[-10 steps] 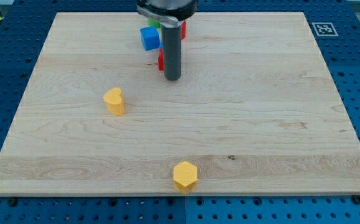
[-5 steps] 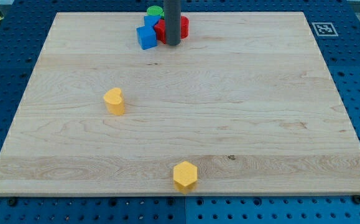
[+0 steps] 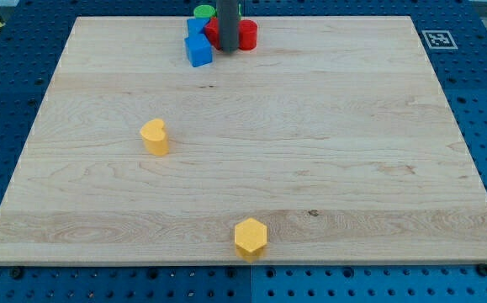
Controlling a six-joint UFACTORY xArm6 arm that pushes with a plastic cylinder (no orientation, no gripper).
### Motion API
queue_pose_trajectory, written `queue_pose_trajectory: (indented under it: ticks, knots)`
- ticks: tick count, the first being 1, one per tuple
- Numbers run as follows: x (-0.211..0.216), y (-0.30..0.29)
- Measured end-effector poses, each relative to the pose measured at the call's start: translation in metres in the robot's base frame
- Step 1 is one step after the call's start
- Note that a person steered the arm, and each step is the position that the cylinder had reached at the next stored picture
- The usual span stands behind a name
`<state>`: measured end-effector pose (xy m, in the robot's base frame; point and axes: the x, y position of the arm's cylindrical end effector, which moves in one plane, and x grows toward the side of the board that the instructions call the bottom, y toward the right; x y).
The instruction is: Move the red star into the green blocks
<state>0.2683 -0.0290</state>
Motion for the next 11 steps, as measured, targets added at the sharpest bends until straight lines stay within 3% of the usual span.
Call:
queue_pose_trajectory:
  ticks: [1, 4, 9, 11]
  knots:
    - [0.001, -0.002]
    - [0.083, -0.010]
    - [0.094, -0.148]
    - [0.152, -0.176]
